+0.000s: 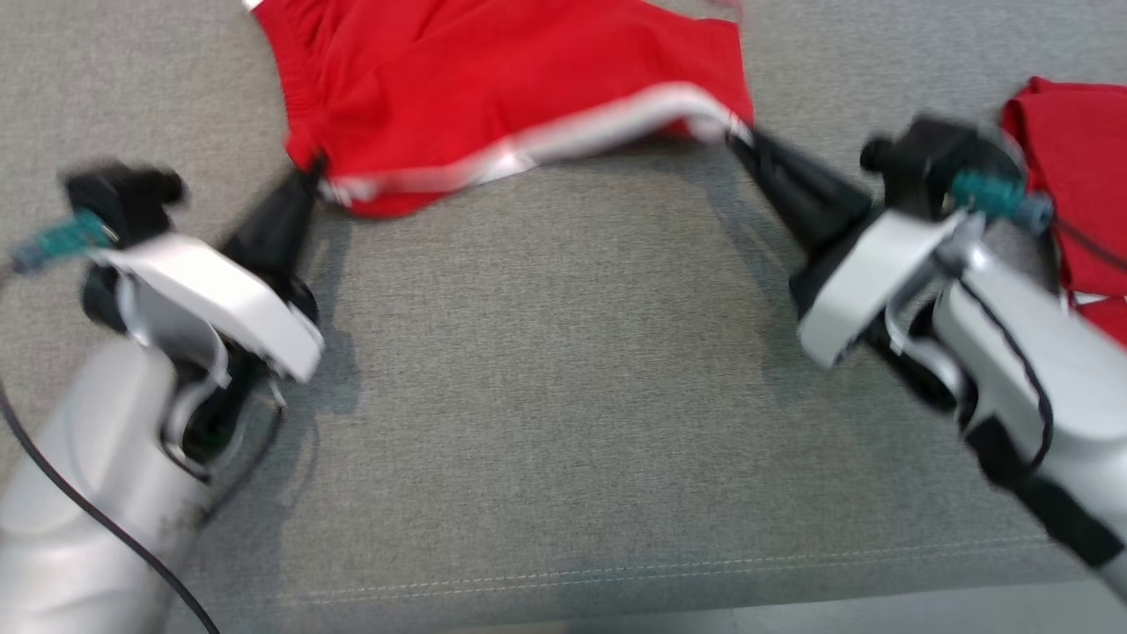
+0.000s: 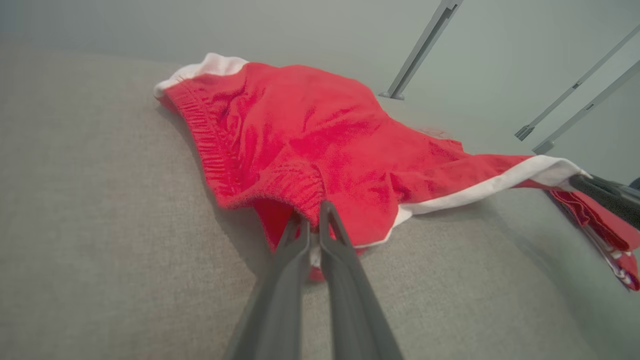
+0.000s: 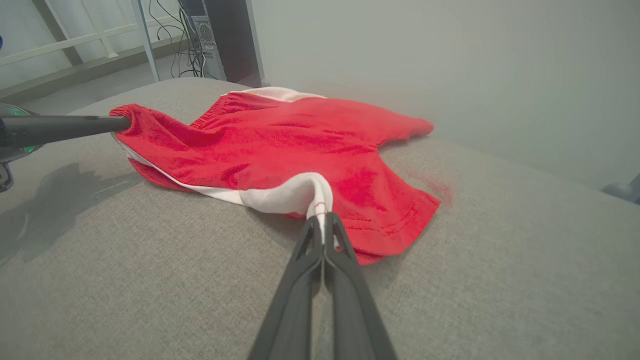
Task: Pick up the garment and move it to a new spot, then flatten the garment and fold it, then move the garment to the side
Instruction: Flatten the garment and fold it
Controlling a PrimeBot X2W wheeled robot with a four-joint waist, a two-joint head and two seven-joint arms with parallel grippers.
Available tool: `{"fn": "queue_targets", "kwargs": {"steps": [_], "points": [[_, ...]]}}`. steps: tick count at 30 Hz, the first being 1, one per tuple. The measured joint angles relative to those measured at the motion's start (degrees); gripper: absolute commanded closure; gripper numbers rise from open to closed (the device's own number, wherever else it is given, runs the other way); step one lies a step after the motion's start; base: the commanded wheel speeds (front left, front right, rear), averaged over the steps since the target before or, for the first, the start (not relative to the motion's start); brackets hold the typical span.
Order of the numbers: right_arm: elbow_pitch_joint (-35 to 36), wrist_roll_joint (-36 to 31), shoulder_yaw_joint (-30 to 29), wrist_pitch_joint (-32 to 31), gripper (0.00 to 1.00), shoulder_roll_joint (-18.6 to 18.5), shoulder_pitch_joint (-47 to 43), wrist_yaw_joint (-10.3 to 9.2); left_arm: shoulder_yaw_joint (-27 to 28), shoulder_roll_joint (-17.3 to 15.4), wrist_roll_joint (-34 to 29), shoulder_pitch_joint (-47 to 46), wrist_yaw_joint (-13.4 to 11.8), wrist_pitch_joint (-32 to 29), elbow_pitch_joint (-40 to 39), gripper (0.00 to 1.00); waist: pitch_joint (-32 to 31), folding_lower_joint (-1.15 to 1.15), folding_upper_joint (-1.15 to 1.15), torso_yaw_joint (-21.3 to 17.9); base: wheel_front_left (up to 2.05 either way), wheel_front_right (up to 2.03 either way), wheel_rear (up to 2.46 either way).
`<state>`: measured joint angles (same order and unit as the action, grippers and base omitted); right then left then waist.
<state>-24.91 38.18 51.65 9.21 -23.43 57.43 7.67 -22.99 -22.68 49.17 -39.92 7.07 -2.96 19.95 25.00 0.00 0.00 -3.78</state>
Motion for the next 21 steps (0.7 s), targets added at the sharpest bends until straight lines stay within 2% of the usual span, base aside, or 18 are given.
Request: {"fn": "queue_targets", "kwargs": {"steps": [4,6,8,12,18,21], "points": [[1.4,3.9,0.2,2.1,1.00,-0.1,-9.1,-0.01,-5.3,0.7,2.0,4.9,0.0,5.2,2.4,1.00,1.1,0.00,0.00,1.6,0.00,0.00,0.00],[2.6,4.8,-1.7,3.0,1.00,-0.4,-12.4,-0.01,-7.0,0.0,2.0,5.7,0.0,7.5,2.8,1.00,1.0,0.00,0.00,1.9,0.00,0.00,0.00],[5.5,4.7,-5.6,4.0,1.00,-1.2,-17.0,-0.01,-8.3,-2.1,2.1,7.3,0.0,10.0,3.0,1.00,0.0,0.00,0.00,1.6,0.00,0.00,0.00],[9.5,3.7,-11.5,4.4,1.00,-1.7,-25.8,-0.02,-9.4,-4.3,2.1,12.4,-0.1,10.2,1.3,1.00,-1.9,0.00,0.00,1.1,0.00,0.00,0.00],[17.4,-0.1,-19.2,1.1,1.00,-1.4,-39.1,-0.02,-9.4,-7.4,2.9,19.8,-4.8,7.4,-6.3,1.00,-4.2,0.00,0.00,0.8,0.00,0.00,0.00],[21.4,-1.6,-22.6,-2.1,1.00,0.3,-44.5,-0.02,-9.2,-8.3,3.8,22.4,-6.8,6.6,-10.0,1.00,-4.5,0.00,0.00,0.8,0.00,0.00,0.00]]}}
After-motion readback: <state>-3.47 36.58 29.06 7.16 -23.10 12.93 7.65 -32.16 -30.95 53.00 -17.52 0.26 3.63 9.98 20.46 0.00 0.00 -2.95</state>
